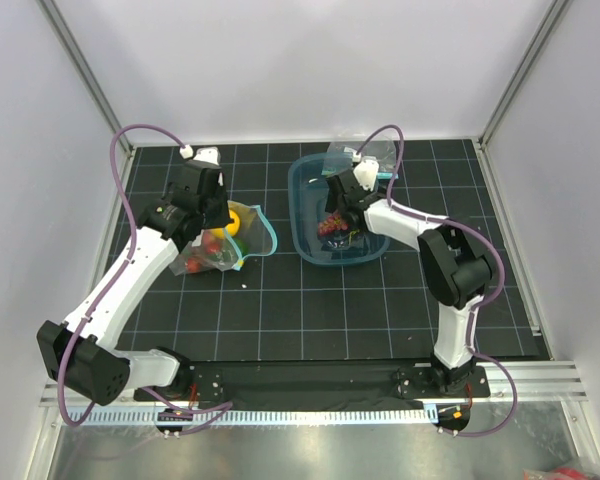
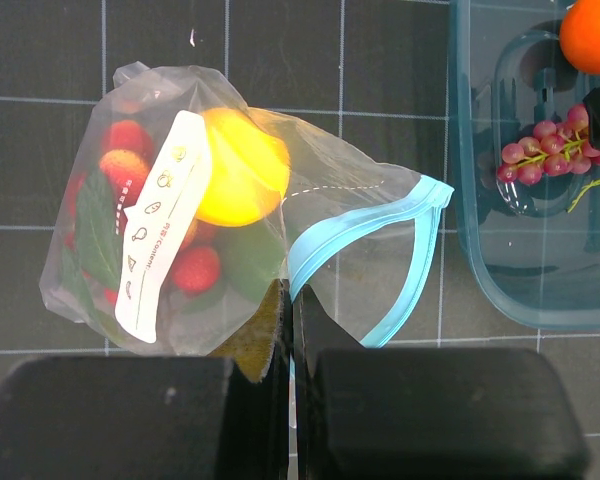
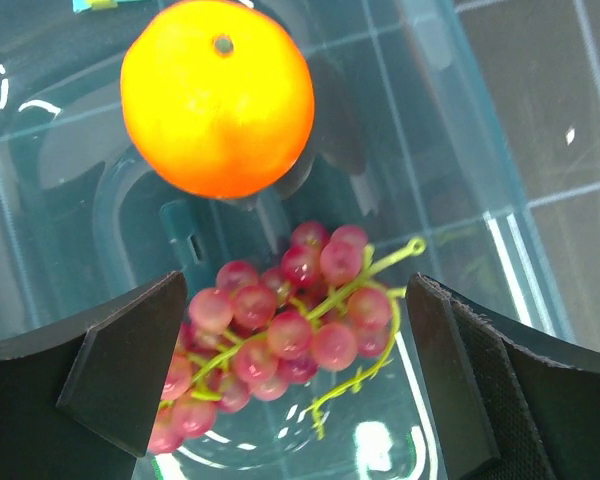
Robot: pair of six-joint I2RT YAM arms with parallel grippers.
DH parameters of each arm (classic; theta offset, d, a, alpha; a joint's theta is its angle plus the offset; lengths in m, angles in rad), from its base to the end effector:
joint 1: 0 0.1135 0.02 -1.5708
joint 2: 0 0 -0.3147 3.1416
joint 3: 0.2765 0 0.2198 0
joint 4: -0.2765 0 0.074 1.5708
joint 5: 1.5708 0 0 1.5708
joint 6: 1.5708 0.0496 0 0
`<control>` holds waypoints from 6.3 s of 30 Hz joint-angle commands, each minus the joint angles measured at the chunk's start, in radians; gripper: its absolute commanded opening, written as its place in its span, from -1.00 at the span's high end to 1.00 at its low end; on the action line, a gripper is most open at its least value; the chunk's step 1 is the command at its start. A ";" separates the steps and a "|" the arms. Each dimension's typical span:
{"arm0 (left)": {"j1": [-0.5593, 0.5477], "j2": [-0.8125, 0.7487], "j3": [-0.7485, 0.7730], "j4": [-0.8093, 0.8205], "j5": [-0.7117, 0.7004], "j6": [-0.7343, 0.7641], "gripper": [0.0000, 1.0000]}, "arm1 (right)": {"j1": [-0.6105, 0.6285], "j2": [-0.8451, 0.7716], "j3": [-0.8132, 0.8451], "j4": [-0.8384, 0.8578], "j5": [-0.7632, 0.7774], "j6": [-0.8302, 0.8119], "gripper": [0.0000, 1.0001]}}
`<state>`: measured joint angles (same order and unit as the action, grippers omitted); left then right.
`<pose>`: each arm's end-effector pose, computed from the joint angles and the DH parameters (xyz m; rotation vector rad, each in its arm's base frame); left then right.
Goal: Place the food in the zip-top bag and seal the zipper
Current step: Pick up the fake fruit from the bin, then place the fake fruit in the zipper food storage bag.
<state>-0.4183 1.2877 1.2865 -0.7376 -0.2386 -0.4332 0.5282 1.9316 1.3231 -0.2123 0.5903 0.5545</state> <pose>0.2185 -0.0843 0.3931 -0.1381 2.2856 -0.1676 0.3744 0.1865 0.2520 0.2937 2.2077 -0.1277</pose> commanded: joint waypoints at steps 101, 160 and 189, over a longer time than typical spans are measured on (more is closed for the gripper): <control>0.078 -0.110 -0.012 0.106 0.298 0.008 1.00 | 0.521 -0.005 -0.234 1.180 -0.369 -0.183 0.86; 0.145 -0.088 -0.026 0.126 0.329 -0.026 1.00 | 0.385 -0.276 -0.508 1.226 -0.341 -0.189 -0.92; 0.145 -0.091 -0.024 0.113 0.329 -0.029 1.00 | 0.120 -0.362 -0.386 0.595 -0.123 0.160 -0.99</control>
<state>-0.2806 1.2068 1.2388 -0.6582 0.0811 -0.4671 0.6968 1.5669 0.8482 0.6079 0.3767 0.5953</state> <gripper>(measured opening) 0.013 0.995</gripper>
